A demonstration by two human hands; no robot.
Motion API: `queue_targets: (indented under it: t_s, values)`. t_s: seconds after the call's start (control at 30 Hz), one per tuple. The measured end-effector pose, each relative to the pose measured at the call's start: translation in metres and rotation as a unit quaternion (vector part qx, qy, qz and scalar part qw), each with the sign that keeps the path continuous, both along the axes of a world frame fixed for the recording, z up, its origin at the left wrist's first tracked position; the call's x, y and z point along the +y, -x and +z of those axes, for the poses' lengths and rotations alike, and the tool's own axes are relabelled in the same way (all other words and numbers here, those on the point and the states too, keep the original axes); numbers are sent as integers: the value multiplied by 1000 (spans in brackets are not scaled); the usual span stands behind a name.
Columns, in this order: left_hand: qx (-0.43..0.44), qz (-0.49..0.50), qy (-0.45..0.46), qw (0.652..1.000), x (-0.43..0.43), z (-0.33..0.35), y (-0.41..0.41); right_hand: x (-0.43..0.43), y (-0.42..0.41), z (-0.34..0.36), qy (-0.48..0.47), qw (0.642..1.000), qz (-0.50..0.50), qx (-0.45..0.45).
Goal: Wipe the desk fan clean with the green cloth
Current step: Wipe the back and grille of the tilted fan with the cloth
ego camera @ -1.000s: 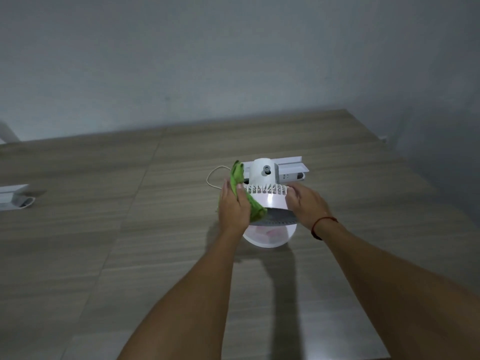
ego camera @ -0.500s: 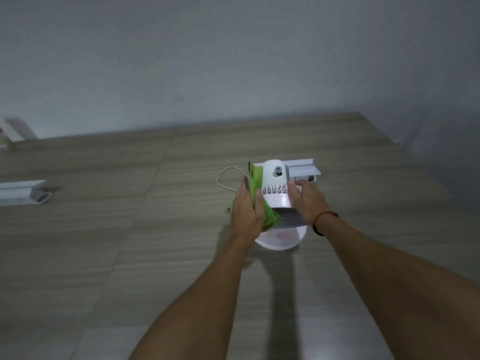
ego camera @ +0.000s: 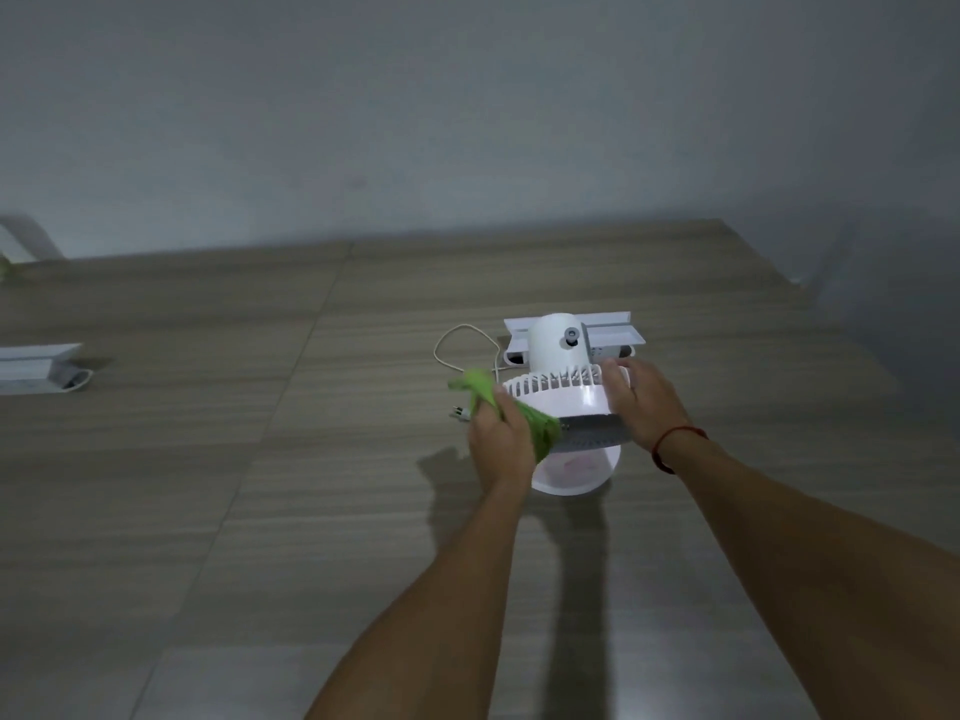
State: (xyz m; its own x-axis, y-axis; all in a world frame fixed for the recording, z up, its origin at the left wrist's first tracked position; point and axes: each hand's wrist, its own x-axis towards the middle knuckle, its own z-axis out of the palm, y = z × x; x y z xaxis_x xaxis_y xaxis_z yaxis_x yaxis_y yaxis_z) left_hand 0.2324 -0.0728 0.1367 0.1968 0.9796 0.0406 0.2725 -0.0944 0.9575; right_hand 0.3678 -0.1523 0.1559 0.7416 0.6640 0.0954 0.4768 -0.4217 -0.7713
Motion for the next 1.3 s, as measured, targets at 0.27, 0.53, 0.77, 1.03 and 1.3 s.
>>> queue_targets:
  t_s: [0.27,0.53,0.77,1.03,1.3]
  values:
    - [-40,-9,120,992,26,-15,-9,8,4,-2,-27,999,-42,1]
    - [-145,-53,355,922,54,-60,-6,8,0,-13,-67,995,-79,2]
    - [-48,21,233,971,31,-23,-7,12,1,-3,-30,995,-90,20]
    - [91,-86,-241,962,-33,13,-31,4,6,25,-68,941,-38,330]
    - [46,-228,-150,961,-48,43,-36,-21,-13,20,-139,907,69,391]
